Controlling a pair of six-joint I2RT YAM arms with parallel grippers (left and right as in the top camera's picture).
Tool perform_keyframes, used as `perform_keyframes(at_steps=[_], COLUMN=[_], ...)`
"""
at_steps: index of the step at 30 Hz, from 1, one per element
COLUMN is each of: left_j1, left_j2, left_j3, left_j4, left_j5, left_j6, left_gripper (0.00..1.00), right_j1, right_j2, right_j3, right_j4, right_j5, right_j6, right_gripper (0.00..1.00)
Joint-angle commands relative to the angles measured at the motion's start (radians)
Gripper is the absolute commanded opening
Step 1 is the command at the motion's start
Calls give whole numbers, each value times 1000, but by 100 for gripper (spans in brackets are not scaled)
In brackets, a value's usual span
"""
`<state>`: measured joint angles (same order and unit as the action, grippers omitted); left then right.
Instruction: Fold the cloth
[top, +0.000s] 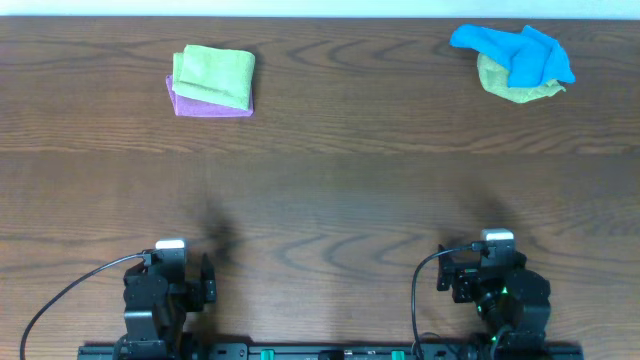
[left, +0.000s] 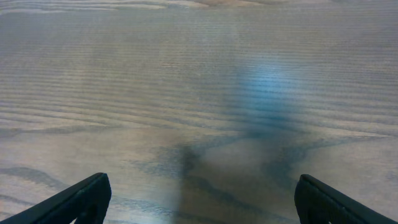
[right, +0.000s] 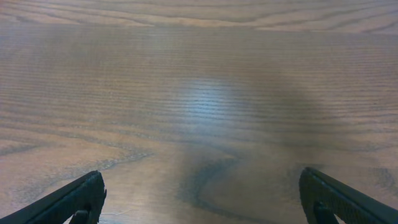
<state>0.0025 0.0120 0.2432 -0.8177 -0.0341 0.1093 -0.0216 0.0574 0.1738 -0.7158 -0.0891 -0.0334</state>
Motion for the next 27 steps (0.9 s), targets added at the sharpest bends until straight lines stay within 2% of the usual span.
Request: perform_keyframes(at_steps=[1, 6, 11, 17, 18, 27], left_j1=[-3, -3, -3, -3, -3, -3], left_j2=[-8, -8, -8, -8, -8, -8], left_j3=[-6, -6, -6, -6, -6, -6], left_j4=[-24, -24, -24, -24, -24, -24], left_j5=[-21, -21, -21, -22, -21, -21], left_j6=[18, 18, 18, 18, 18, 18], left_gripper=[95, 96, 96, 95, 95, 95], right_j1=[-11, -34, -75, -117, -117, -117], right_j2=[0, 95, 305, 640, 739, 1194], right_j3=[-11, 47, 206, 479, 567, 1034], right_j4=[18, 77, 69, 10, -12, -101], right_j5=[7, 8, 7, 6, 6, 23], right_j6=[26, 121, 153, 188, 195, 197], right_gripper=[99, 99, 99, 99, 99, 99])
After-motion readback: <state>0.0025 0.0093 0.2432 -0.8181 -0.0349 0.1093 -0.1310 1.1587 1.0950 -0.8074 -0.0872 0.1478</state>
